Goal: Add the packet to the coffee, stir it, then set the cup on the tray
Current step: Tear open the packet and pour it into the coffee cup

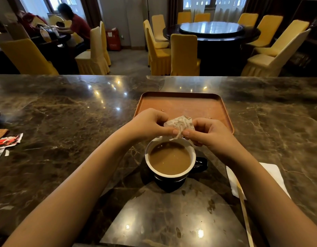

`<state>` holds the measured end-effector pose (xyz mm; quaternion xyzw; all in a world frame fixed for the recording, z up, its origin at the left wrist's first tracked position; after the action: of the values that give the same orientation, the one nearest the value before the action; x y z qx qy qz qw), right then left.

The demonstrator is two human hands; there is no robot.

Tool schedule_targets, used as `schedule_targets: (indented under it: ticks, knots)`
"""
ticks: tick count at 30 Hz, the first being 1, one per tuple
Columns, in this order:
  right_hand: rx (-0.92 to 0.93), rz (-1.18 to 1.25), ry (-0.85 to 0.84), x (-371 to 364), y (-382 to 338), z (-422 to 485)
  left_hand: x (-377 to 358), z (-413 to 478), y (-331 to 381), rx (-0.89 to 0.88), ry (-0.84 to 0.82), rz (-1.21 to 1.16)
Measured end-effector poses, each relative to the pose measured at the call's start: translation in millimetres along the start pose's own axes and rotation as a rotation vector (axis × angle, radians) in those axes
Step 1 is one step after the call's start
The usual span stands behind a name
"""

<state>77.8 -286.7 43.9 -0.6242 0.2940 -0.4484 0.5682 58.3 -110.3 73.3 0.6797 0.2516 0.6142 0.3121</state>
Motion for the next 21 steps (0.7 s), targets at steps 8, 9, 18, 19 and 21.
schedule_targets:
  ticks: [8, 9, 18, 19, 21]
  knots:
    - [0.015, -0.024, 0.003, 3.0, 0.0, -2.4, -2.8, -0.6, 3.2, -0.013, -0.014, 0.003]
    - [0.014, -0.004, -0.005, 3.5, -0.3, -3.7, -3.0, -0.2, 3.4, -0.011, -0.011, 0.014]
    - [0.012, 0.028, -0.004, 5.9, 0.7, -7.5, -5.0, -2.6, 8.0, -0.020, -0.044, 0.031]
    - [0.015, 0.028, -0.006, 5.8, 0.9, -7.7, -5.4, -2.4, 8.3, -0.017, -0.047, 0.032]
    - [0.026, 0.021, 0.001, 5.6, 1.5, -7.3, -5.9, -2.5, 9.5, -0.014, -0.048, 0.032]
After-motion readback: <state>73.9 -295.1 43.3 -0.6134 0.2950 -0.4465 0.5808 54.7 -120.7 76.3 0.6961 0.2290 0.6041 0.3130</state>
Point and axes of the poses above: each hand's wrist, its own z-axis towards the middle knuckle, its own x-axis out of the back of the hand, y = z × x, the point moved 1 cm from there along z, towards the middle knuckle, and after that the axes turned 3 degrees about y, right-handed, at the moved point
